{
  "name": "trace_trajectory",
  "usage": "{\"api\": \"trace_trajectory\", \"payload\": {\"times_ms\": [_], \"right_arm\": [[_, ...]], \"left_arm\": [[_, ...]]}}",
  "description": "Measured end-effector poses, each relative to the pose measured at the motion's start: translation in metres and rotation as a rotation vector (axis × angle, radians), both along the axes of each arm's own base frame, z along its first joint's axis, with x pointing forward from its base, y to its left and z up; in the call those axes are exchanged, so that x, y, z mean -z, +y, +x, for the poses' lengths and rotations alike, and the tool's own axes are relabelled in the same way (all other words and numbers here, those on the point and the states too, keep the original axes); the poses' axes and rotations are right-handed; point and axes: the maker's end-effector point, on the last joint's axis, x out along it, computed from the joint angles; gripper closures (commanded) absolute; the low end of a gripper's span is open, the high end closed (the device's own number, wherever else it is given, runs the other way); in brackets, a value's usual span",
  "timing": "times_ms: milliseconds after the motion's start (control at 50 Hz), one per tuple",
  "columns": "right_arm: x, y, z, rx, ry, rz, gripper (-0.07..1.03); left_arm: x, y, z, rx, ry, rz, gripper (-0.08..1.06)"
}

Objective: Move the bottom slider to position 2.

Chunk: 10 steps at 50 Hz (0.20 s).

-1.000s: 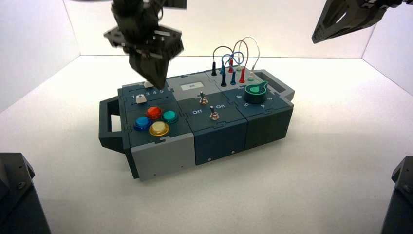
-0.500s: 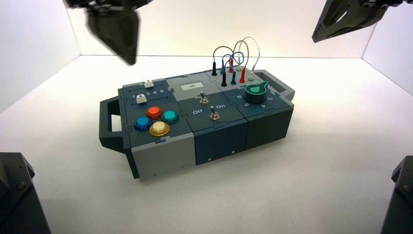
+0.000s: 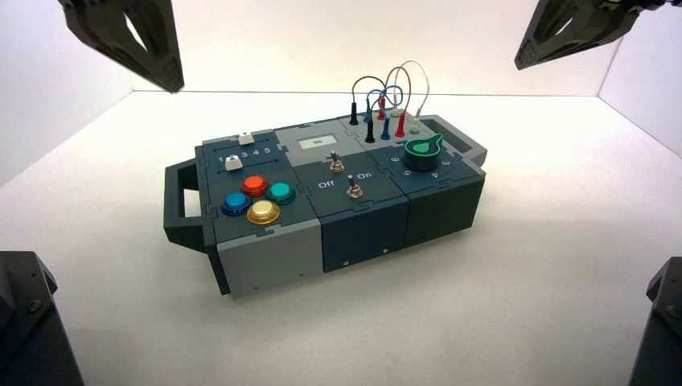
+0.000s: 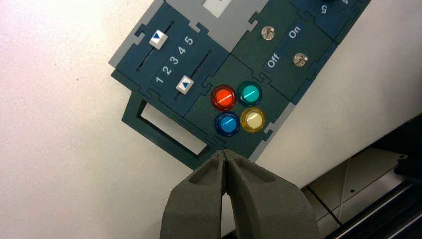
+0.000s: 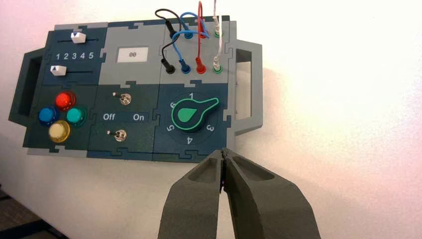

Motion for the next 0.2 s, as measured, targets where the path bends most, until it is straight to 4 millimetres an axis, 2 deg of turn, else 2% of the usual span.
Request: {"api": "trace_trajectory", "payload": {"times_ms": [200], "right_arm": [[0.004, 0.000, 0.000, 0.000, 0.015, -0.007, 0.99]], "left_arm": [[0.011, 0.001, 0.002, 0.000, 0.037, 0.038, 1.01]]}}
